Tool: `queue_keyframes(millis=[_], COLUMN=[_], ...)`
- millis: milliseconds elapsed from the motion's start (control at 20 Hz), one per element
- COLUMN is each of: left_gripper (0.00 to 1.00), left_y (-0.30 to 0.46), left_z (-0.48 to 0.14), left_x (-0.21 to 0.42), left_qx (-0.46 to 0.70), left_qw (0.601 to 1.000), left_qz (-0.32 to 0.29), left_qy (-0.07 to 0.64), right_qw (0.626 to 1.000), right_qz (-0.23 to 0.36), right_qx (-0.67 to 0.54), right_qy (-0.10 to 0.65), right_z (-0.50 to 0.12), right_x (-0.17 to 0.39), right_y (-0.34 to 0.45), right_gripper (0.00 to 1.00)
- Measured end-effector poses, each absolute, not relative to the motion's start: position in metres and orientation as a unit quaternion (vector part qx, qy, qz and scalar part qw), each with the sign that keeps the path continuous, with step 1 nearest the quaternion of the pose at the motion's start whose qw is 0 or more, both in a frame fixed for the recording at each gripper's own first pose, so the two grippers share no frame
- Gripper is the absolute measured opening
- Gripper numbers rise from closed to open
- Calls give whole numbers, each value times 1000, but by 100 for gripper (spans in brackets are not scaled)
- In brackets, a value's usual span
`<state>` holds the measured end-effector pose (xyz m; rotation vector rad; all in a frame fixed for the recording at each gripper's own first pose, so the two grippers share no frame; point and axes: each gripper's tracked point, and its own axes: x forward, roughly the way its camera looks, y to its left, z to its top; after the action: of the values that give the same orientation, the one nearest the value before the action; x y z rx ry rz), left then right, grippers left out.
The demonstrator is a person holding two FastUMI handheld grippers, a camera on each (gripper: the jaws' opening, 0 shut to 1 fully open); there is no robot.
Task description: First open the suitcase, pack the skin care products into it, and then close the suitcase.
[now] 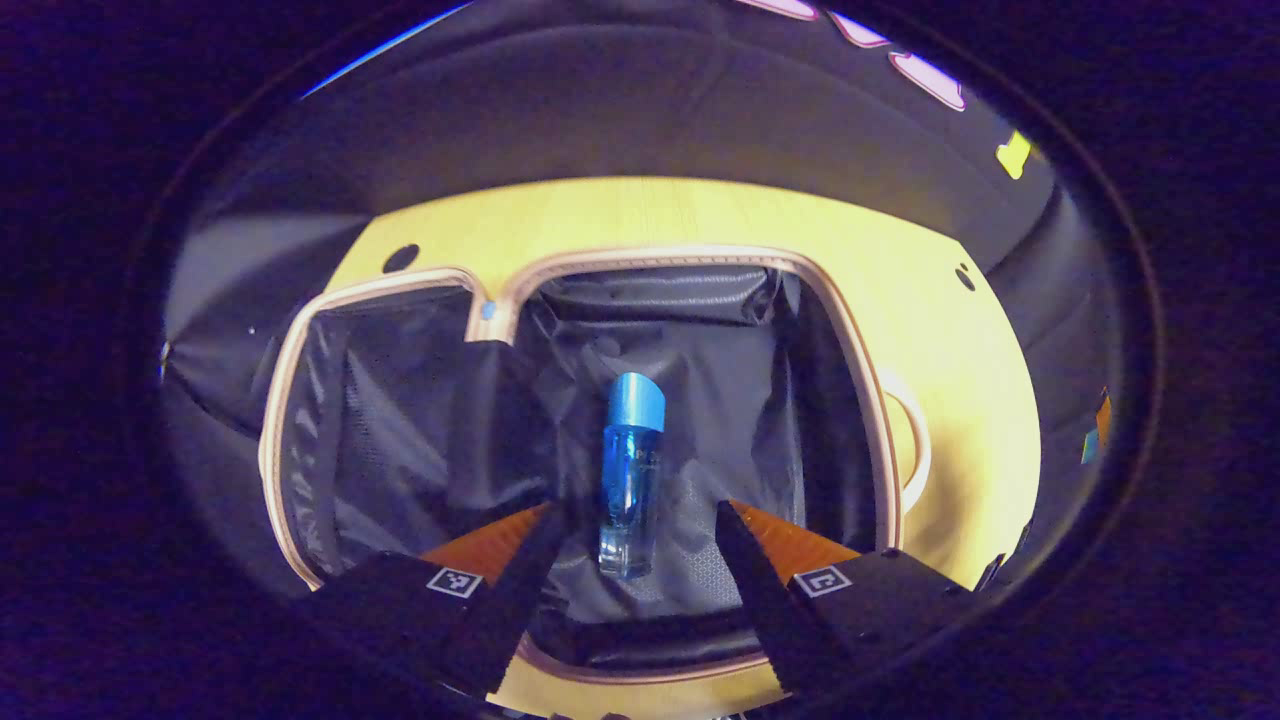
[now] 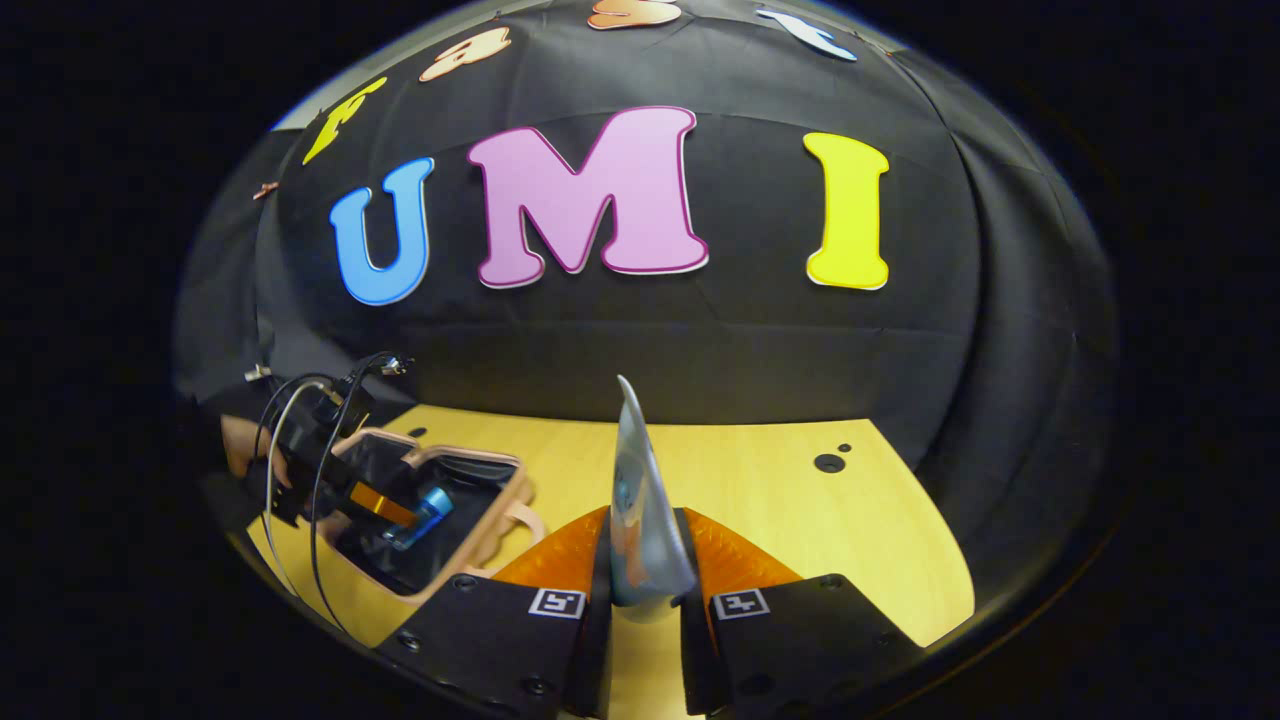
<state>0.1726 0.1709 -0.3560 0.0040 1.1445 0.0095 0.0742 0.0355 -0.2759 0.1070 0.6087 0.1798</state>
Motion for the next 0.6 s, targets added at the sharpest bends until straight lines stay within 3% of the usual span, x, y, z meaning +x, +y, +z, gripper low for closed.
queue_keyframes(millis=[200, 300, 450, 600], left_gripper=[98, 98, 97, 97], left_y=[182, 205, 217, 231], left_z=[-280, -250, -217, -198], left_x=[138, 108, 69, 44], left_qx=[-33, -48, -82, -79], left_qw=[902, 917, 929, 939], left_qz=[-12, 8, -11, -10], left_qy=[431, 397, 360, 334], right_qw=[943, 937, 923, 904], right_qz=[122, 145, 181, 176], right_qx=[28, 23, 18, 29], right_qy=[309, 317, 340, 389], right_z=[-271, -276, -301, -341], right_x=[70, 76, 90, 98], right_y=[98, 144, 220, 272], right_gripper=[31, 31, 31, 31])
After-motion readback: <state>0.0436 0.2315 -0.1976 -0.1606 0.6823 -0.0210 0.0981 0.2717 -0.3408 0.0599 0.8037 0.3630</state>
